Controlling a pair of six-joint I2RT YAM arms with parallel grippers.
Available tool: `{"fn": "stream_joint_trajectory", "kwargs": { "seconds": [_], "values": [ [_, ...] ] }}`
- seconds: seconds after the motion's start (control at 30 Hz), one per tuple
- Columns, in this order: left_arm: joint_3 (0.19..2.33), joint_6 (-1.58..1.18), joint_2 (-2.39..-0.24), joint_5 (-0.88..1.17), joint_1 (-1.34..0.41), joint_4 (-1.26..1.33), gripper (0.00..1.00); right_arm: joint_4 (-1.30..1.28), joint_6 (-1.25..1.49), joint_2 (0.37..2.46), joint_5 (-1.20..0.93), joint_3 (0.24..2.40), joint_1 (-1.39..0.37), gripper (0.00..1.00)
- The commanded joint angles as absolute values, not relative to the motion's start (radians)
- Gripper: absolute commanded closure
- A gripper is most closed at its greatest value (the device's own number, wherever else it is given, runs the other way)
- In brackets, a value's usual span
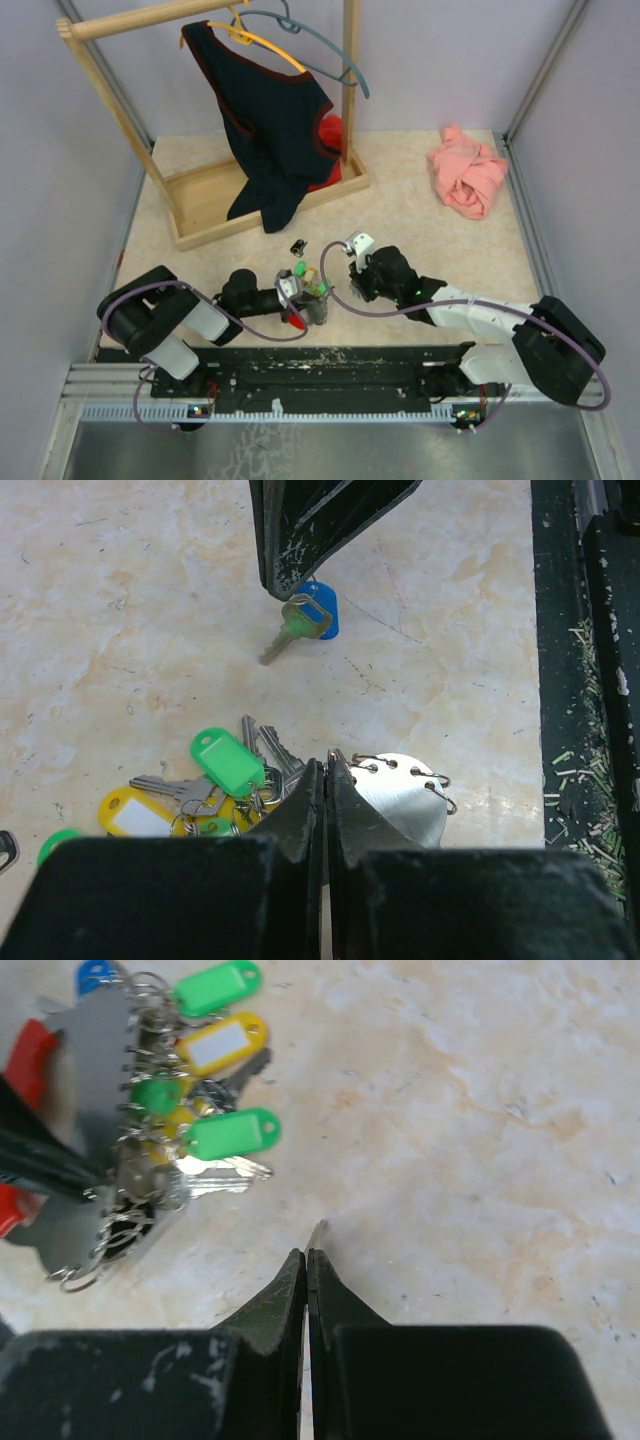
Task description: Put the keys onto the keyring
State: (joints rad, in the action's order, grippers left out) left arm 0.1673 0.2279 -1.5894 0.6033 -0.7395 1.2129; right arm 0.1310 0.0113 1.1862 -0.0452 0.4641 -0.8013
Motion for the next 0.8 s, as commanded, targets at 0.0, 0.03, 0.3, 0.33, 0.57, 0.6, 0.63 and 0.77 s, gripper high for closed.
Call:
{"fn": "stream_joint_trajectory", "kwargs": {
  "seconds": [0.0,0.03,0.3,0.33,0.57,0.6,0.63,0.77],
  "values": [
    [0.154,0.214,-1.572,0.58,-0.744,1.269,0.99,0.13,0.092,1.265,0.16,0.535,-0.806,1.0],
    [0.152,0.214,-1.57,0.577,-0.744,1.273,0.99,0.169,0.09,1.289,0.176,0.536,-0.804,1.0],
    [0.144,0.212,-1.566,0.56,-0.744,1.289,0.99,0.536,0.049,1.477,0.252,0.526,-0.802,1.0],
    [0.143,0.211,-1.565,0.557,-0.744,1.292,0.99,0.574,0.046,1.496,0.259,0.522,-0.802,1.0],
    [0.138,0.209,-1.562,0.549,-0.744,1.303,0.99,0.591,0.054,1.559,0.27,0.542,-0.801,1.0],
    [0.136,0.209,-1.56,0.55,-0.744,1.304,0.99,0.553,0.06,1.544,0.263,0.553,-0.799,0.92],
    [0.135,0.209,-1.558,0.549,-0.744,1.304,0.99,0.511,0.067,1.526,0.257,0.565,-0.798,0.87],
    [0.134,0.208,-1.552,0.548,-0.744,1.304,0.99,0.261,0.096,1.445,0.215,0.649,-0.781,0.68]
  ]
}}
